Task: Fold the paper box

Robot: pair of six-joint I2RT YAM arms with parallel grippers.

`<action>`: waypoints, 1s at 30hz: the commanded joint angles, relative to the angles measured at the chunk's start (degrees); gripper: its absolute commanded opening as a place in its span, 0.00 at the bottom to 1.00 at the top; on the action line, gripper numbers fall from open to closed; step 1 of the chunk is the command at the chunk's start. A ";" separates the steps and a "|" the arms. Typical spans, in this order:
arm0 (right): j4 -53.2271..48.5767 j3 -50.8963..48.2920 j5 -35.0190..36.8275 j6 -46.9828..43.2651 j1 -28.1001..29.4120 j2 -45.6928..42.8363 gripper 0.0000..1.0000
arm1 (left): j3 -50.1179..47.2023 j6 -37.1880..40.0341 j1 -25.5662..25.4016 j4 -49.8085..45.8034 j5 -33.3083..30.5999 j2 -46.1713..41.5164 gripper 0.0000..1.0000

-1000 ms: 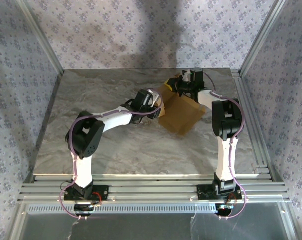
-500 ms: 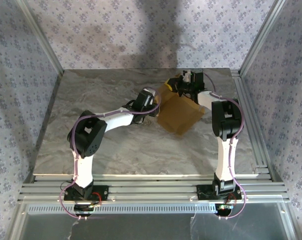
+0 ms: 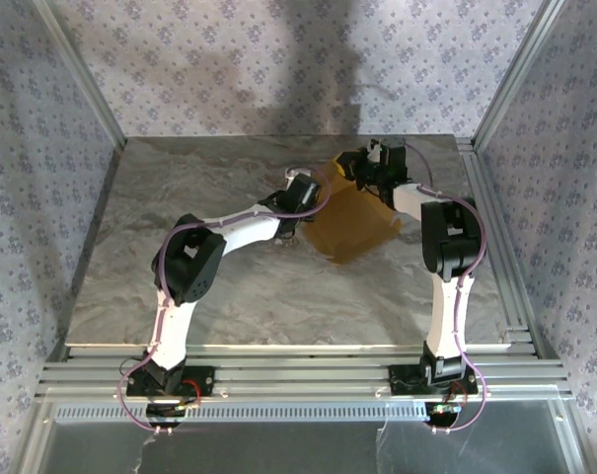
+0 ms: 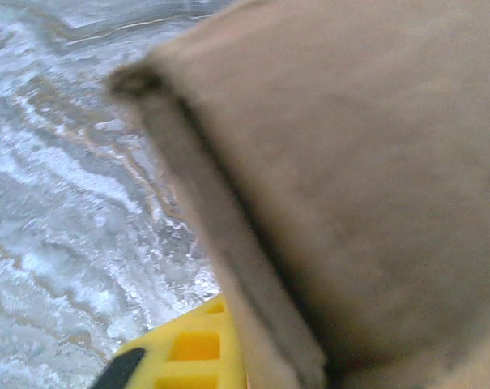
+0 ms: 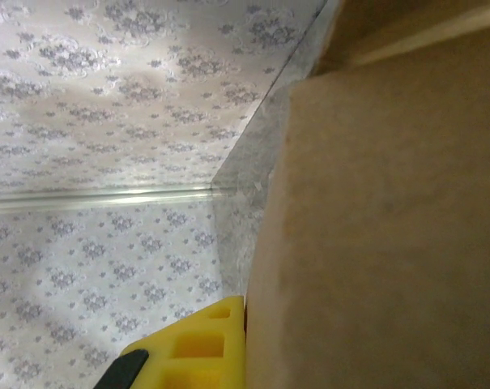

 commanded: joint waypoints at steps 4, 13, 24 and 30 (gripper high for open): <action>-4.56 -2.57 -4.62 -0.03 1.63 -1.35 0.00 | 5.11 -2.47 0.41 -7.01 -8.72 3.68 0.00; -4.90 -2.16 -4.60 0.52 1.60 -1.15 0.00 | 7.79 -1.73 0.49 -8.82 -7.76 6.68 0.26; -5.00 -0.85 -4.42 1.12 1.48 -0.64 0.00 | 12.44 -2.86 2.07 -13.70 -6.19 10.29 0.19; -5.70 -0.19 -3.77 1.79 1.35 -0.47 0.00 | 13.17 -3.89 2.28 -17.28 -9.75 10.45 0.00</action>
